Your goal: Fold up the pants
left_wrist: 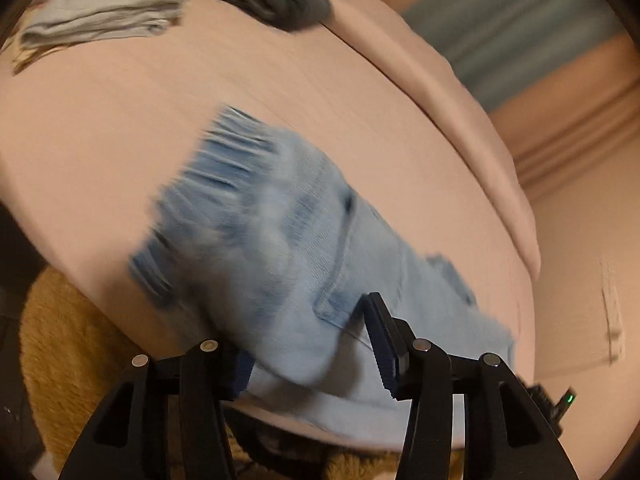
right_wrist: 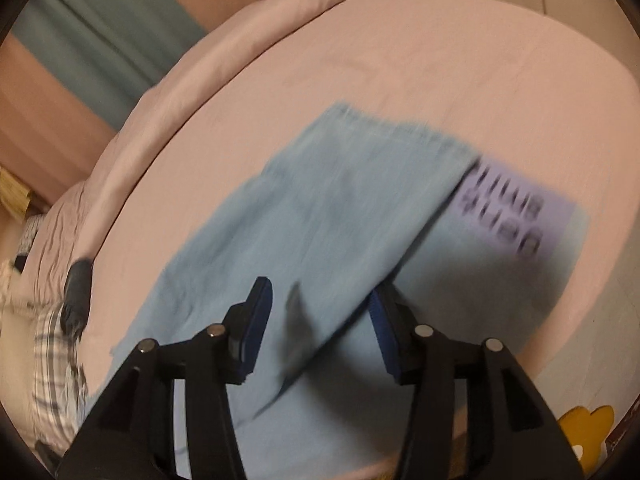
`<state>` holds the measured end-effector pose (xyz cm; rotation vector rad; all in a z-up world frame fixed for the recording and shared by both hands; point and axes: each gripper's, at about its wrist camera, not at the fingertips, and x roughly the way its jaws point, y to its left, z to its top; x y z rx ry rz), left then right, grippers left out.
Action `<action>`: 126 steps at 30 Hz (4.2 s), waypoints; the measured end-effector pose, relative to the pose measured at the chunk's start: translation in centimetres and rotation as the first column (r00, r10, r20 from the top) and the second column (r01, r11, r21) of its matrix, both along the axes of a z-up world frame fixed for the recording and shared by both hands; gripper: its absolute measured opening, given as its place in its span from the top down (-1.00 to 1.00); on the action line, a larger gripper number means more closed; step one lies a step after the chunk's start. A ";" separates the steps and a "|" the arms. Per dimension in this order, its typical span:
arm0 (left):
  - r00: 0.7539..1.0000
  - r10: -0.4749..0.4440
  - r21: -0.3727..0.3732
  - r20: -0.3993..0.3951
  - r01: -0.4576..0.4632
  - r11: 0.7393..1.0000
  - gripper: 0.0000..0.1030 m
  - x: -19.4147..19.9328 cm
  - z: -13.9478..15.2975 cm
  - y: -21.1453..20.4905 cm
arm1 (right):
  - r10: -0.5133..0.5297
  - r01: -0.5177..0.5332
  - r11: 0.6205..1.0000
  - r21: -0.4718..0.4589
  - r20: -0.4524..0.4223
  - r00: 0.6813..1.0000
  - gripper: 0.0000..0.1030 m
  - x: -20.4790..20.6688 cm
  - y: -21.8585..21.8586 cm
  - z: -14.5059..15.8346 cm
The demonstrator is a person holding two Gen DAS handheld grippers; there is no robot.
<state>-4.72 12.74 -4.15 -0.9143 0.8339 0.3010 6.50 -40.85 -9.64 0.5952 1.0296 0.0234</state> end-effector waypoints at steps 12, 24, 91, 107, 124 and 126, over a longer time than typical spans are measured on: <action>0.994 -0.088 0.066 0.066 0.083 0.994 0.84 1.4 3.0 1.9 | -0.070 0.068 0.996 0.057 0.042 0.997 0.91 5.4 -2.4 2.0; 0.985 -0.097 -0.028 -0.143 0.094 0.995 0.84 -3.8 -3.0 1.3 | -0.165 0.165 0.986 -0.007 -0.027 0.986 0.91 -2.0 -4.5 2.0; 0.967 -0.214 0.136 -0.141 0.233 0.963 -0.51 3.9 -3.0 5.8 | 0.772 -0.770 0.632 -0.091 -0.016 0.635 -0.14 6.7 32.0 5.4; 0.979 -0.202 0.237 -0.020 0.201 0.951 0.21 1.6 -1.0 4.8 | 0.801 -0.801 0.599 0.003 -0.020 0.598 0.83 8.3 36.2 4.1; 0.968 -0.156 0.341 -0.194 0.216 0.915 0.02 4.0 -3.7 4.3 | 0.767 -0.771 0.622 -0.135 -0.090 0.635 0.84 7.6 39.3 0.2; 0.972 -0.149 0.326 -0.182 0.203 0.923 0.02 3.4 -2.8 4.1 | 0.770 -0.770 0.613 -0.178 -0.084 0.632 0.83 7.2 39.7 0.4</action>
